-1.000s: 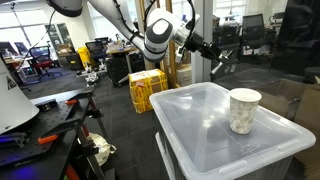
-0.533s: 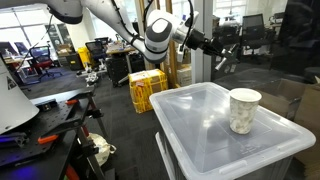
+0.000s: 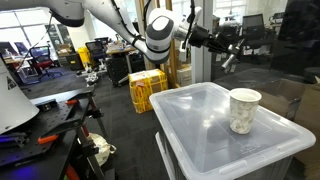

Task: Put the black marker inside the white cup

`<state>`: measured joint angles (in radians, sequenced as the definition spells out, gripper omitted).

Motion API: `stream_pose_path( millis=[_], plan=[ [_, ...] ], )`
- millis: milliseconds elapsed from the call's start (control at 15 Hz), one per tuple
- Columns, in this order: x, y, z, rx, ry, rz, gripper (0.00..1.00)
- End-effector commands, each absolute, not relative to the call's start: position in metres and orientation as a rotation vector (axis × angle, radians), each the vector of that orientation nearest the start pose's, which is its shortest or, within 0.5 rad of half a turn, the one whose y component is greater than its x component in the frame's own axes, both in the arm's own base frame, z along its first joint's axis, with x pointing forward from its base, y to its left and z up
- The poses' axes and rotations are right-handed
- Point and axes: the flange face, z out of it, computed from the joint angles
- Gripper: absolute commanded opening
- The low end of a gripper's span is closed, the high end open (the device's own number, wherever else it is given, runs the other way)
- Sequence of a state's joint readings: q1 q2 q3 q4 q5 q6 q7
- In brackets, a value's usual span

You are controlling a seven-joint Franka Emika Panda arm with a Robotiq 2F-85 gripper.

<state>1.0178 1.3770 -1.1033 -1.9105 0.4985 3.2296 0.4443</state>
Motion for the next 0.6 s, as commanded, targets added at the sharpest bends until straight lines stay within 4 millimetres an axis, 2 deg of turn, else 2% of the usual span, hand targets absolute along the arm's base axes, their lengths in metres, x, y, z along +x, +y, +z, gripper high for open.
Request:
stream_pose_path(
  millis=[0,533],
  plan=[
    [0.649,-0.002,0.182,2.15,-0.257,1.15,0.05],
    [0.648,-0.032,0.192,2.087,-0.287,1.162,0.05]
  ],
)
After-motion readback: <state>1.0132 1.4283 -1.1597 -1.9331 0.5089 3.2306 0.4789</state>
